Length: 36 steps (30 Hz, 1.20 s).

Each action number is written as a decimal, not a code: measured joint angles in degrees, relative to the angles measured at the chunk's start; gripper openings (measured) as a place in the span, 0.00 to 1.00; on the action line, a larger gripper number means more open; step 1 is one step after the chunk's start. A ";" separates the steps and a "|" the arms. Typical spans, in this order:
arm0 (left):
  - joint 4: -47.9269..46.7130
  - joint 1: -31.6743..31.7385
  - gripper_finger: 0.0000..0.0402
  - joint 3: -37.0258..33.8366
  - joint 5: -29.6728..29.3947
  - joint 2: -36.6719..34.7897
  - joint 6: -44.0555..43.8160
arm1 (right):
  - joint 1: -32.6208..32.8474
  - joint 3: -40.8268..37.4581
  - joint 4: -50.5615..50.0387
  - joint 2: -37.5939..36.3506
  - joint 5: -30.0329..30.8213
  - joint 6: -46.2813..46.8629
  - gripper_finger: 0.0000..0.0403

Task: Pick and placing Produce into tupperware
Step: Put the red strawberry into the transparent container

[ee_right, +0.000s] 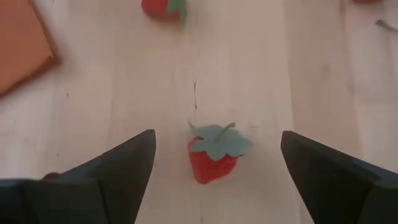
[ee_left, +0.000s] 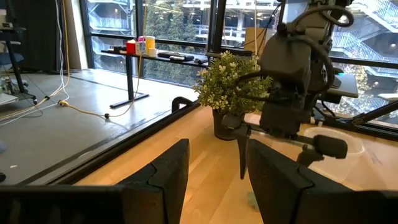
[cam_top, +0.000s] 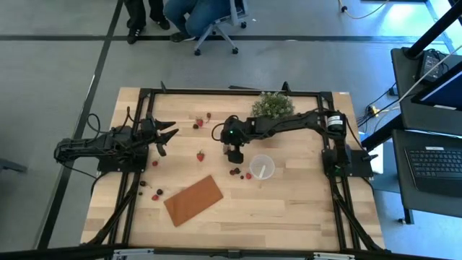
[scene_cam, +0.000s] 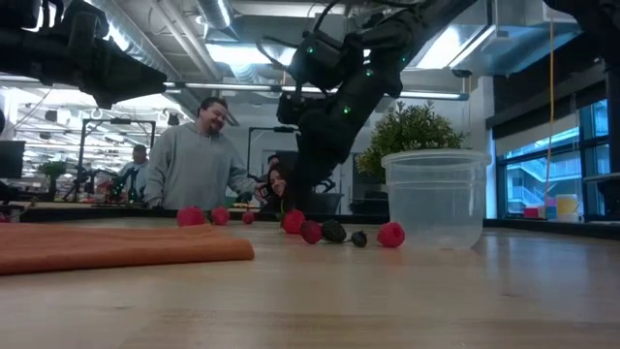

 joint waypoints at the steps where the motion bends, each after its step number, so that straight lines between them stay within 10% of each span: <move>1: -0.02 0.02 0.38 -0.01 0.00 0.02 0.00 | 0.01 0.01 -0.04 0.31 0.01 0.01 0.86; 13: -0.04 0.02 0.38 0.00 0.00 0.01 0.00 | 0.62 0.01 -0.45 4.02 0.00 -0.06 0.83; 36: -0.02 0.00 0.38 0.01 0.00 0.00 -0.25 | 0.64 0.09 0.03 4.81 3.75 -2.46 0.37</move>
